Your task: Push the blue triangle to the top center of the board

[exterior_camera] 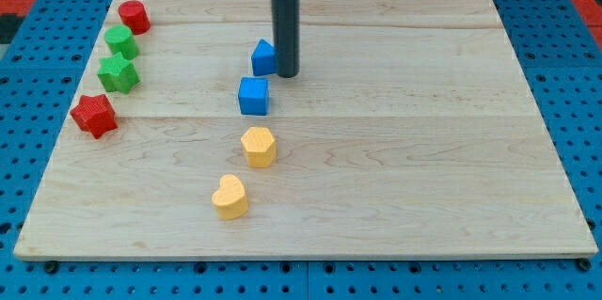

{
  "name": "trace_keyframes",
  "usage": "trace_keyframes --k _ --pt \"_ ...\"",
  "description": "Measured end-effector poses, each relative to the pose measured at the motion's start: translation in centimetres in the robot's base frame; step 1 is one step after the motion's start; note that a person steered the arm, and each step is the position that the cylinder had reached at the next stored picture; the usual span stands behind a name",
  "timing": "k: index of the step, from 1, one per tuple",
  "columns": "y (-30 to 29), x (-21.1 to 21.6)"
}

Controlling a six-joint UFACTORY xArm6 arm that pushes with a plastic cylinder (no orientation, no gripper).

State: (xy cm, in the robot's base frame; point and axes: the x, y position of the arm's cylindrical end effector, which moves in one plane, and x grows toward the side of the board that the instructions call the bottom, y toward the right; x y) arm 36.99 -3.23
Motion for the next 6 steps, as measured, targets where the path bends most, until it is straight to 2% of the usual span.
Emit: trace_keyframes --k 1,2,3,4,5,6 --pt "-2.3 -0.6" --pt "-5.1 -4.3" --pt "-4.9 -8.7" --pt "-8.8 -8.3" --pt "-8.6 -11.0" --pt "-3.9 -12.3"
